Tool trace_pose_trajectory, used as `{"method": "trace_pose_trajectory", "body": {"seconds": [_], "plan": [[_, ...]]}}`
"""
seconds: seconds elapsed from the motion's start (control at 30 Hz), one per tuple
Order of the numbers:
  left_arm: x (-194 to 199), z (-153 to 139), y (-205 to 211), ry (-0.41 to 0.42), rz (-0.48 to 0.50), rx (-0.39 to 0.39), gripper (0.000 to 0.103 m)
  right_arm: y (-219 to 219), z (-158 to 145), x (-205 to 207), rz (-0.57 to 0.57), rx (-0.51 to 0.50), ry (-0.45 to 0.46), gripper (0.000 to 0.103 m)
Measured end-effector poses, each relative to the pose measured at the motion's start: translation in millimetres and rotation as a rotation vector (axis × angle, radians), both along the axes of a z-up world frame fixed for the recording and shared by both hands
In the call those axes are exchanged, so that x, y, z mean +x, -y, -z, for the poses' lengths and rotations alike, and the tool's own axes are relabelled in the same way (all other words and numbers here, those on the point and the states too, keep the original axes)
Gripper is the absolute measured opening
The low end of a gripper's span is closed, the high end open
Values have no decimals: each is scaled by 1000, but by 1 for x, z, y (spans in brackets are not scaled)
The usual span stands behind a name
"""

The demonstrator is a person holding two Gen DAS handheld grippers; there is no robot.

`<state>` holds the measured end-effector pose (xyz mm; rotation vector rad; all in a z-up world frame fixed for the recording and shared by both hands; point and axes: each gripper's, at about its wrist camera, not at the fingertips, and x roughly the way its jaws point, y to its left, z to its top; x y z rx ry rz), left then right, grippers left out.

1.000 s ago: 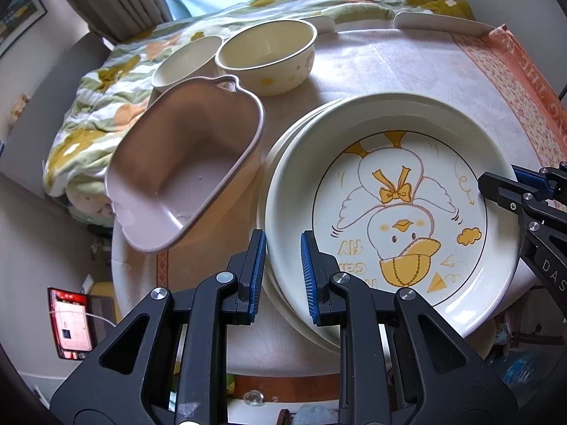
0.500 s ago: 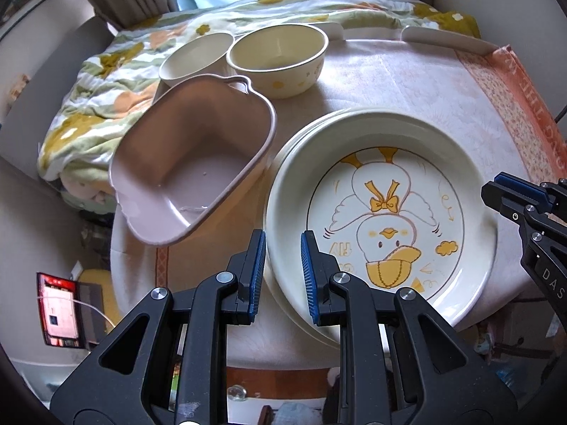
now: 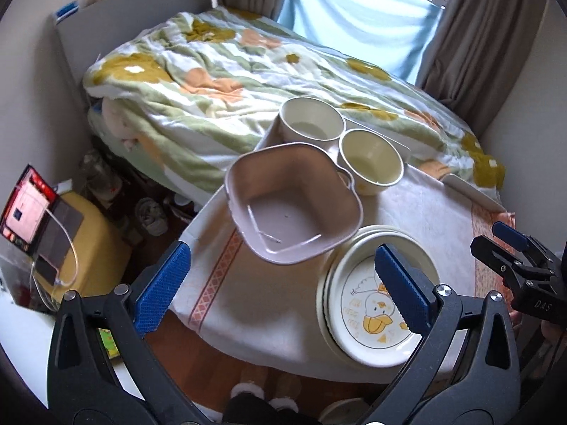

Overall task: Organize plates and bowls
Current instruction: 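Open both grippers and move them to the pink basin rim, then close the left gripper on the pink basin rim while the right gripper clamps it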

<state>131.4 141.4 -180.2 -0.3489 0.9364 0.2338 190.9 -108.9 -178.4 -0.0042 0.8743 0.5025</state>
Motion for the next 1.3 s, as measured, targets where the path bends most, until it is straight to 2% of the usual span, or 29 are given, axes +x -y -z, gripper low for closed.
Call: {"method": "trace_pose_trajectory", "body": {"seconds": [0.13,0.23,0.33,0.47,0.57,0.63,0.67,0.73,0.77,0.8,0.83,0.87,0.9,1.1,1.3], "plan": [[10,22,-35,-28,-46,-74,103,-32,6,26,-105,40,0,102],[26,44,-52,-71,-48,-128,103,-64,30,53,-146,1,-128,102],[42,66,-60,-96,-13,-163,99,-87,47,72,-127,31,-172,102],[64,99,-67,-157,28,-219,79,-122,79,96,-148,-14,-261,101],[77,120,-72,-196,44,-252,66,-136,97,108,-160,-46,-304,87],[85,133,-75,-221,58,-267,58,-138,105,115,-159,-57,-334,68],[87,137,-75,-230,65,-270,50,-139,109,119,-158,-55,-349,64],[92,144,-77,-244,77,-275,40,-139,114,123,-156,-58,-365,46],[95,146,-78,-247,83,-278,31,-141,116,124,-159,-63,-366,41],[96,148,-78,-252,92,-280,22,-142,118,125,-162,-69,-367,28],[97,149,-78,-255,101,-282,18,-144,118,124,-164,-73,-371,20],[99,149,-77,-256,111,-278,12,-146,120,124,-166,-79,-373,18],[98,147,-76,-256,119,-266,12,-145,120,124,-167,-82,-374,14],[99,134,-74,-244,137,-198,12,-144,113,114,-161,-73,-346,14],[95,89,-57,-198,170,-96,12,-130,84,96,-132,-32,-293,14]]}}
